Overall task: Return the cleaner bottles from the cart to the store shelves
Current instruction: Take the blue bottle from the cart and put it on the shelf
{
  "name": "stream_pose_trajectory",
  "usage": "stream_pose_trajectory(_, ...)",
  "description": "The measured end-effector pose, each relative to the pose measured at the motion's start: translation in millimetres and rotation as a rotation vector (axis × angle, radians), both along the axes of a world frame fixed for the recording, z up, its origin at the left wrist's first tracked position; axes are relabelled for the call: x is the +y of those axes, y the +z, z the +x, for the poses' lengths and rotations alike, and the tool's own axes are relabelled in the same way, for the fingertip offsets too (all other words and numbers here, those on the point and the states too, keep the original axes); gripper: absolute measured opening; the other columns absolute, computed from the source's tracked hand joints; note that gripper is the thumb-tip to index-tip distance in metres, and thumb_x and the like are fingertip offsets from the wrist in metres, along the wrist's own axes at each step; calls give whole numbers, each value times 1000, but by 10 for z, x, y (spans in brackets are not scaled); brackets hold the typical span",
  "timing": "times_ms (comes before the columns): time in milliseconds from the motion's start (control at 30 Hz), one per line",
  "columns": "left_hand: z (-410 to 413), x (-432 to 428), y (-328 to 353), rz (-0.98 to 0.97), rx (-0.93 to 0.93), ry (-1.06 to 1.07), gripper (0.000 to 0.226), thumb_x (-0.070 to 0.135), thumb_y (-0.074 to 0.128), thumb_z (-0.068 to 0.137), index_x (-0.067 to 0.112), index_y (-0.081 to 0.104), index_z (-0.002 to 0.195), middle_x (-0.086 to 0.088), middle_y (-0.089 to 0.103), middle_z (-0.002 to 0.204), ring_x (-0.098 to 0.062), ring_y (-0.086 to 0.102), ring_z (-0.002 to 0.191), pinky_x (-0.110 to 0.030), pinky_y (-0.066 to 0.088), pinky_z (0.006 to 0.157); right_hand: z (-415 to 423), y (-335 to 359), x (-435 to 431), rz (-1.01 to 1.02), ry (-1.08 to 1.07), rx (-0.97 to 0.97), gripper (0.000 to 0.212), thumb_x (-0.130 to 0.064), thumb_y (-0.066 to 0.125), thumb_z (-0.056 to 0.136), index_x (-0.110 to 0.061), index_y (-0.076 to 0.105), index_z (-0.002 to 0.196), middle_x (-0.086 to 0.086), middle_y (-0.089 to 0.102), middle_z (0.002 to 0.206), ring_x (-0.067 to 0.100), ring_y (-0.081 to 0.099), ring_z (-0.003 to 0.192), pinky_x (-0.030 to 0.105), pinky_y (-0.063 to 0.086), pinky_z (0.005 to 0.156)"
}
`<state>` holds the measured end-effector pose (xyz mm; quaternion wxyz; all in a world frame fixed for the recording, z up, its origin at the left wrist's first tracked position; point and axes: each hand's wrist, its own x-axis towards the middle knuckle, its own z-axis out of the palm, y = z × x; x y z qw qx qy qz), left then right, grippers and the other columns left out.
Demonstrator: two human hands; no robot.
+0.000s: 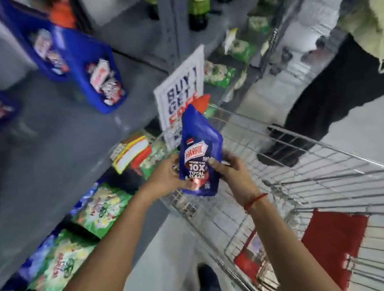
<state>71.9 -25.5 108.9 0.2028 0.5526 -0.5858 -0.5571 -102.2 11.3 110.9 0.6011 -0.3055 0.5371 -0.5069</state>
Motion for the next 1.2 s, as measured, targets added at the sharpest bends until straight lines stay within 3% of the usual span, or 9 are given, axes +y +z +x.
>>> stream_pose_trajectory(100, 366, 156, 344, -149, 49, 148, 72, 16, 89, 43, 21, 58, 107, -3, 71, 104, -23, 69, 91, -36, 58, 80, 306, 401, -46, -154, 124, 5, 26, 1, 58, 85, -4, 58, 110, 3, 66, 93, 7, 67, 76, 21, 56, 66)
stream_pose_trajectory(200, 762, 303, 628, -246, 97, 302, 69, 5, 89, 44, 21, 58, 104, -7, 70, 102, -15, 71, 85, -34, 60, 75, 699, 725, -129, -254, 267, -3, 38, 3, 58, 84, 0, 52, 121, 10, 67, 101, 14, 65, 86, 28, 57, 76)
stream_pose_trajectory(333, 1290, 414, 927, -427, -57, 537, 78, 31, 87, 39, 3, 55, 105, -25, 64, 104, -39, 65, 94, -54, 54, 81, 1321, 1046, -299, -427, 487, 53, 38, 9, 54, 84, 2, 51, 122, 8, 67, 108, 11, 63, 96, 28, 54, 87)
stream_pose_trajectory(467, 1753, 428, 1004, -557, -213, 739, 60, 17, 88, 50, 5, 56, 99, -21, 63, 98, -35, 64, 90, -52, 53, 78, 1898, 1209, -512, -535, 700, 131, 49, 12, 53, 83, -3, 44, 129, 12, 53, 128, 15, 54, 114, 37, 43, 104)
stream_pose_trajectory(567, 2007, 417, 995, -564, -262, 810, 64, 16, 89, 49, 6, 58, 104, -20, 64, 102, -34, 64, 97, -47, 53, 84, 2203, 1196, -654, -522, 781, 176, 51, 12, 55, 83, 3, 42, 131, 23, 50, 133, 23, 50, 117, 42, 42, 104)
stream_pose_trajectory(667, 2186, 381, 980, -567, -348, 840, 62, 22, 90, 47, 7, 61, 99, -16, 64, 98, -30, 64, 92, -31, 50, 78, 2401, 1177, -768, -489, 805, 201, 52, 12, 56, 83, 6, 41, 132, 31, 49, 133, 24, 51, 116, 36, 47, 100)
stream_pose_trajectory(933, 2402, 229, 981, -513, -499, 766, 58, 17, 86, 54, 2, 56, 102, -18, 59, 102, -36, 62, 91, -50, 52, 81, 2577, 1146, -987, -397, 820, 256, 53, 5, 58, 85, 3, 40, 135, 26, 49, 136, 29, 50, 123, 42, 42, 105)
stream_pose_trajectory(1033, 2425, 194, 998, -482, -455, 772, 58, 12, 86, 56, 0, 55, 104, -22, 62, 105, -36, 64, 90, -46, 53, 82, 2624, 1166, -1013, -383, 811, 263, 54, 4, 58, 85, 4, 38, 135, 26, 48, 137, 34, 47, 127, 48, 38, 109)
stream_pose_trajectory(1200, 2201, 374, 900, -529, -307, 1018, 61, 7, 80, 65, 2, 49, 118, -21, 60, 111, -31, 60, 99, -41, 51, 89, 2390, 1078, -850, -347, 549, 181, 45, 4, 56, 87, 1, 44, 130, 25, 56, 121, 25, 56, 107, 30, 45, 92)
